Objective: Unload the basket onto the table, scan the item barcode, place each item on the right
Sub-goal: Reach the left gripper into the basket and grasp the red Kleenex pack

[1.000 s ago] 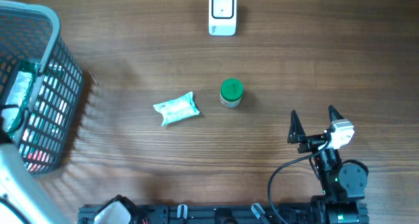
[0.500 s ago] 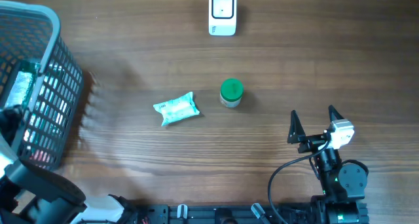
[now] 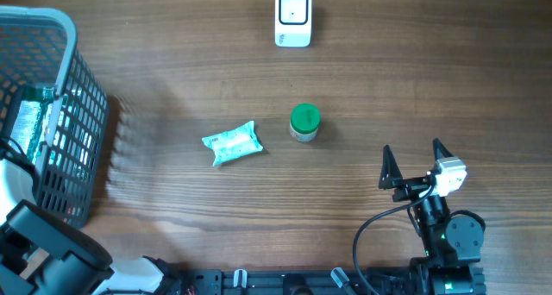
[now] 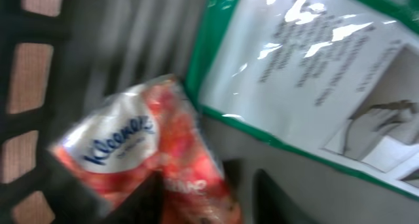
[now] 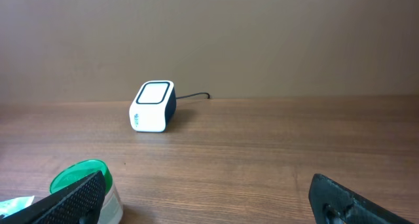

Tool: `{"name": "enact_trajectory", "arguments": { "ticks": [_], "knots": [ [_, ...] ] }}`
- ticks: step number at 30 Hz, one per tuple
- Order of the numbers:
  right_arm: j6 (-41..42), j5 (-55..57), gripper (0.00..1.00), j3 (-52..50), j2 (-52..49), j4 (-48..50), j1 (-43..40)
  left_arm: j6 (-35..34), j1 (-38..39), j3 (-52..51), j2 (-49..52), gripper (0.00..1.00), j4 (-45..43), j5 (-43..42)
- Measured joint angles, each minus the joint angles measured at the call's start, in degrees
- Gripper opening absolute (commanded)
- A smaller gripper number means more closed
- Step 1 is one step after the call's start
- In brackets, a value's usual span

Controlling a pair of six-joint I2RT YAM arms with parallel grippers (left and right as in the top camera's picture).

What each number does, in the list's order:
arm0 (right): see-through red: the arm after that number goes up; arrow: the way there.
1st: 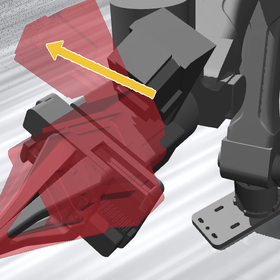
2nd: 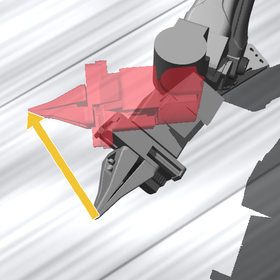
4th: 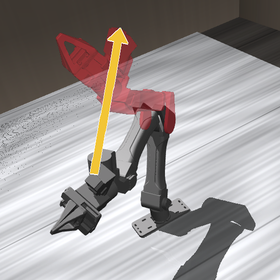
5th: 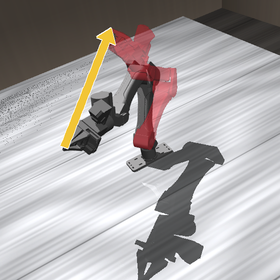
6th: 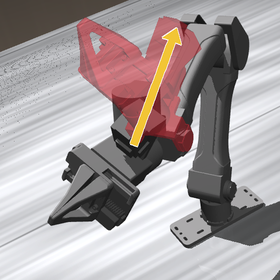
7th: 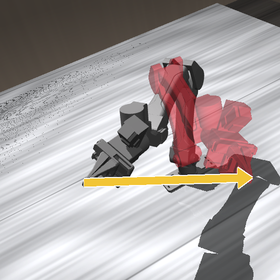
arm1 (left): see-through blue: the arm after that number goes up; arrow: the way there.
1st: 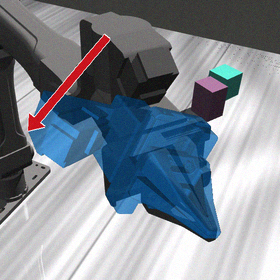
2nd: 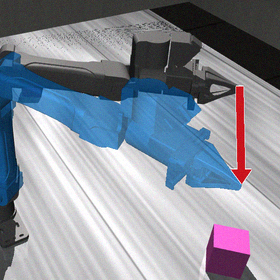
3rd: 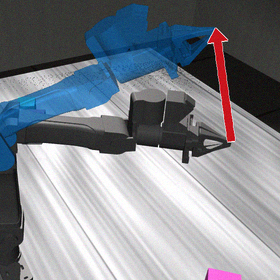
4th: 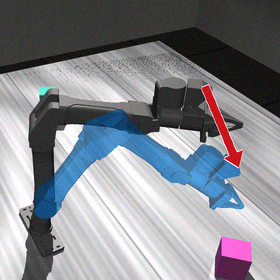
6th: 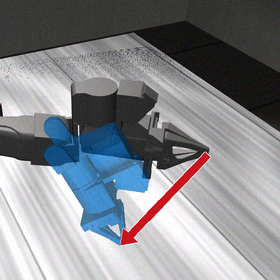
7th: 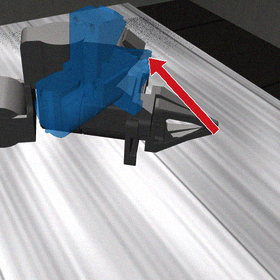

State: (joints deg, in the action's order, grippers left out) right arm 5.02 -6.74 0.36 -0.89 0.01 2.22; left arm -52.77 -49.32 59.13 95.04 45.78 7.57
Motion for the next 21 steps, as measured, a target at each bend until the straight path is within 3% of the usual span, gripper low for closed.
{"name": "enact_trajectory", "arguments": {
  "ticks": [9,17,21],
  "knots": [
    [0.0,0.0,1.0,0.0,0.0,0.0,0.0,1.3,-0.3,2.8,-0.5,0.04,3.7,-0.4],
    [0.0,0.0,1.0,0.0,0.0,0.0,0.0,4.3,-0.2,38.1,-3.4,0.04,19.4,-6.9],
    [0.0,0.0,1.0,0.0,0.0,0.0,0.0,6.1,-0.2,44.2,-6.7,0.04,22.9,-16.2]
  ]
}}
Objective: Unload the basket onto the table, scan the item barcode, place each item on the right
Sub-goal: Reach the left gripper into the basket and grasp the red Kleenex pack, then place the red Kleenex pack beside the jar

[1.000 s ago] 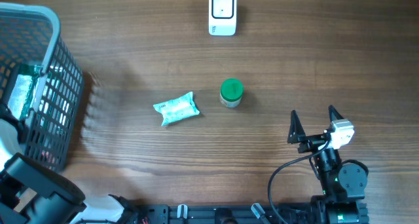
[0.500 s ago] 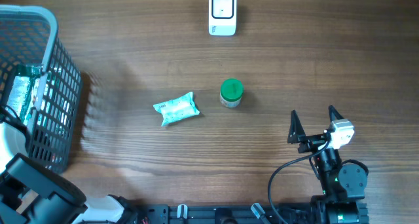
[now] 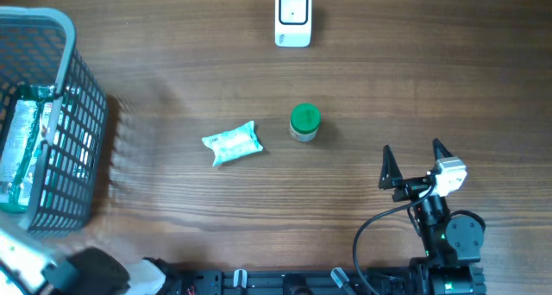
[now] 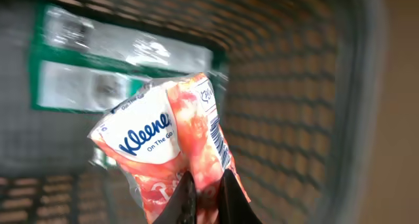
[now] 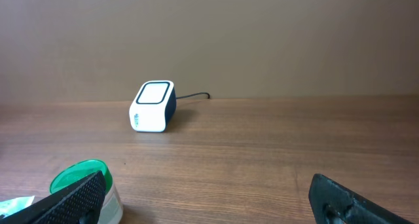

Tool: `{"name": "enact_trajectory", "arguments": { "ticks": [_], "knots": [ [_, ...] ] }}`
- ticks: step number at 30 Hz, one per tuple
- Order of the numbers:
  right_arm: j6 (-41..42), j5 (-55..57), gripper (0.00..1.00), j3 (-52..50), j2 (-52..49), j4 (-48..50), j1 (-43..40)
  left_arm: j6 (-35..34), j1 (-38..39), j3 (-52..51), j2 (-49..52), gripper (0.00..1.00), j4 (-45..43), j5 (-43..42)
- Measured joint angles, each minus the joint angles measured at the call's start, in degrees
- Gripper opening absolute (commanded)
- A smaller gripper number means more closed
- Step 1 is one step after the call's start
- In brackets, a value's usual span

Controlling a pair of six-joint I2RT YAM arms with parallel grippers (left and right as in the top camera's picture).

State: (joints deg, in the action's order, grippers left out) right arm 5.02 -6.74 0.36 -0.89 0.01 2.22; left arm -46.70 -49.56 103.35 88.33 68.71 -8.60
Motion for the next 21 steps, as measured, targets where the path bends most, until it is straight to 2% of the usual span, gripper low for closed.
{"name": "enact_trajectory", "arguments": {
  "ticks": [3,5,9,13,15,17,21],
  "knots": [
    [0.0,0.0,1.0,0.0,0.0,0.0,0.0,1.9,1.2,0.3,-6.6,0.04,2.8,-6.4],
    [0.0,0.0,1.0,0.0,0.0,0.0,0.0,3.4,4.6,0.4,-11.3,0.04,5.5,-8.1],
    [0.0,0.0,1.0,0.0,0.0,0.0,0.0,6.6,20.6,1.0,-20.3,0.04,9.3,-8.4],
    [0.0,0.0,1.0,0.0,0.0,0.0,0.0,6.3,39.2,0.7,-21.9,0.04,9.6,-3.4],
    [0.0,0.0,1.0,0.0,0.0,0.0,0.0,4.6,48.9,-1.9,-20.8,0.04,7.9,1.6],
    [0.0,0.0,1.0,0.0,0.0,0.0,0.0,3.6,58.0,-6.7,-18.5,0.04,1.2,6.1],
    [0.0,0.0,1.0,0.0,0.0,0.0,0.0,2.9,68.2,-14.5,-8.8,0.04,-9.2,10.8]
  ]
}}
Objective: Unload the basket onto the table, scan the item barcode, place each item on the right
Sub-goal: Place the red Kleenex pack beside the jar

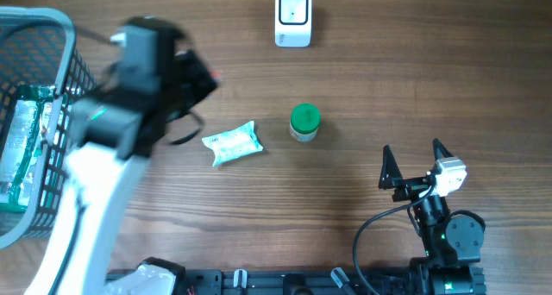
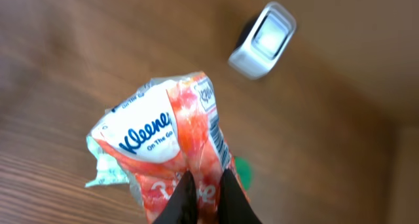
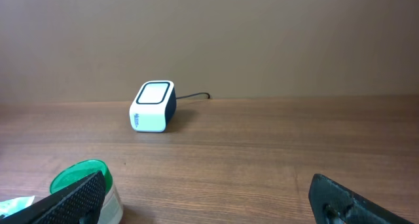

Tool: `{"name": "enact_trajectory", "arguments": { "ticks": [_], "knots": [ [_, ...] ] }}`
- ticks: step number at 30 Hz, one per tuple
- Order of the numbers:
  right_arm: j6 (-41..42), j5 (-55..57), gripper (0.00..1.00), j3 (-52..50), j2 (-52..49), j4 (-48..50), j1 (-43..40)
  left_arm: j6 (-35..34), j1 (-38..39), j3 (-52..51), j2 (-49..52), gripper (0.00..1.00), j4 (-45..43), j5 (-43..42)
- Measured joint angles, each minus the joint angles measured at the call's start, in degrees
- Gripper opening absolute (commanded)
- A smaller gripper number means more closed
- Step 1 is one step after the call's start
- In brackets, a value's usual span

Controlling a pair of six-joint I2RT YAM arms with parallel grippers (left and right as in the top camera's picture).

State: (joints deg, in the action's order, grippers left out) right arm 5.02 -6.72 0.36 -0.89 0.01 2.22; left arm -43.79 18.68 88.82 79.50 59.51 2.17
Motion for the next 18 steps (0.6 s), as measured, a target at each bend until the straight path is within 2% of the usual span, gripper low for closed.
{"name": "enact_trajectory", "arguments": {
  "ticks": [9,14,16,17,18],
  "knots": [
    [0.0,0.0,1.0,0.0,0.0,0.0,0.0,0.0,7.5,-3.5,30.1,0.04,-3.0,2.0],
    [0.0,0.0,1.0,0.0,0.0,0.0,0.0,0.0,9.8,-3.6,33.8,0.19,-3.3,-0.2],
    [0.0,0.0,1.0,0.0,0.0,0.0,0.0,-0.2,11.0,-3.6,33.8,0.46,-3.5,-0.9],
    [0.0,0.0,1.0,0.0,0.0,0.0,0.0,0.1,11.5,-3.6,33.8,0.75,-3.5,-1.2],
    [0.0,0.0,1.0,0.0,0.0,0.0,0.0,-0.2,12.4,-3.6,33.8,0.94,-3.6,-1.6]
  ]
}}
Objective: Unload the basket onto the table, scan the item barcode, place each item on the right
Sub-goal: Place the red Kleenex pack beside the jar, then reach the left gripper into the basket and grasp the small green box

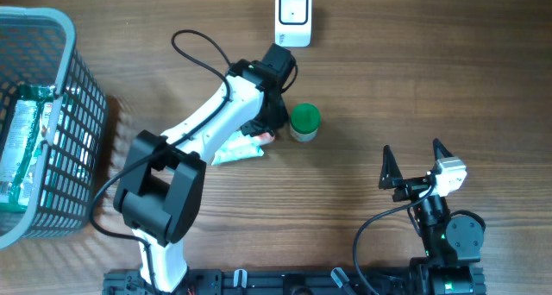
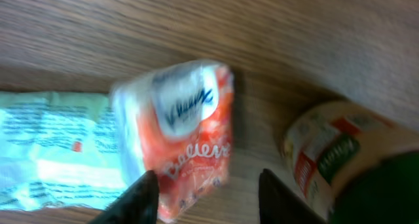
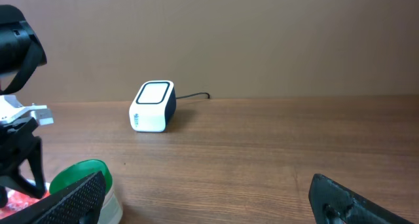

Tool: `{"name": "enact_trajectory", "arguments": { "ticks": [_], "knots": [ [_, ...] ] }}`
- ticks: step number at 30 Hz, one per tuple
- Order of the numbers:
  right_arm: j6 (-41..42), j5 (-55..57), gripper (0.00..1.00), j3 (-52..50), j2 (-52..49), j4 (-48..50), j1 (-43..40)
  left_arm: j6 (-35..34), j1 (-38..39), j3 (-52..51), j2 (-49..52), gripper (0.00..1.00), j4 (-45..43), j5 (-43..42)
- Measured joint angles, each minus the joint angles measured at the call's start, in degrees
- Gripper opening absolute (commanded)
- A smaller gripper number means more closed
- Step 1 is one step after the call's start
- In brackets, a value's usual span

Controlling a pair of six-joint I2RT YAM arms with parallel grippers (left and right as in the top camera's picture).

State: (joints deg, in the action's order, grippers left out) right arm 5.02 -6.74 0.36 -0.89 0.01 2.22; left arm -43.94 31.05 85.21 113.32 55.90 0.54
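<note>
A red Kleenex tissue pack [image 2: 190, 129] lies on the wood table, its left edge against a teal tissue pack [image 2: 52, 145]. My left gripper [image 2: 209, 198] is open just over it, one finger on each side and nothing held. In the overhead view the left gripper [image 1: 266, 127] sits between the teal pack [image 1: 226, 148] and a green-lidded jar [image 1: 304, 122]. The white barcode scanner [image 1: 293, 17] stands at the table's far edge. My right gripper [image 1: 414, 170] rests open at the near right, facing the scanner [image 3: 154, 106].
A grey wire basket [image 1: 82, 131] at the left edge holds a green-and-white packet [image 1: 21, 148]. The jar [image 2: 340, 158] stands close to the right of the left gripper's fingers. The scanner's cable runs off the far edge.
The left gripper was shut on the red pack, held high over the table. Now it is low beside the jar, open, and the pack lies on the table against the teal pack.
The left gripper was down in the basket at the red Kleenex pack. Then it was shut on the pack, raised within the basket. Then it held the pack above the table near the scanner. Now the pack lies released beside the teal pack. The right arm stayed still.
</note>
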Motion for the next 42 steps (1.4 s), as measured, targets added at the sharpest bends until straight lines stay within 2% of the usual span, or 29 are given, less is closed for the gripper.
{"name": "enact_trajectory", "arguments": {
  "ticks": [1,6,8,10,13,17,21,26,31,36,39,42],
  "knots": [
    [0.0,0.0,1.0,0.0,0.0,0.0,0.0,0.1,0.4,0.0,0.0,1.0,0.1,-0.1],
    [0.0,0.0,1.0,0.0,0.0,0.0,0.0,0.0,-0.9,3.4,-2.2,1.0,8.4,3.8],
    [0.0,0.0,1.0,0.0,0.0,0.0,0.0,0.4,-4.3,10.0,-6.6,1.0,12.3,7.3],
    [0.0,0.0,1.0,0.0,0.0,0.0,0.0,2.5,-9.3,17.1,-13.0,1.0,12.2,9.9],
    [0.0,0.0,1.0,0.0,0.0,0.0,0.0,4.3,-21.3,24.9,-24.2,1.0,11.1,13.1],
    [0.0,0.0,1.0,0.0,0.0,0.0,0.0,3.3,-40.8,26.1,-32.7,1.0,12.1,14.5],
    [0.0,0.0,1.0,0.0,0.0,0.0,0.0,0.9,-59.8,26.0,-30.9,1.0,16.8,9.5],
    [0.0,0.0,1.0,0.0,0.0,0.0,0.0,-0.1,-73.1,25.8,-20.9,1.0,25.5,0.7],
    [0.0,0.0,1.0,0.0,0.0,0.0,0.0,-1.9,-74.2,25.6,-9.1,1.0,29.1,-2.4],
    [0.0,0.0,1.0,0.0,0.0,0.0,0.0,-4.7,-74.2,25.4,-4.5,1.0,30.0,-2.5],
    [0.0,0.0,1.0,0.0,0.0,0.0,0.0,-4.9,-73.0,20.9,-4.1,1.0,27.8,0.0],
    [0.0,0.0,1.0,0.0,0.0,0.0,0.0,-3.1,-69.8,13.6,-3.8,1.0,20.8,1.0]
  ]
}}
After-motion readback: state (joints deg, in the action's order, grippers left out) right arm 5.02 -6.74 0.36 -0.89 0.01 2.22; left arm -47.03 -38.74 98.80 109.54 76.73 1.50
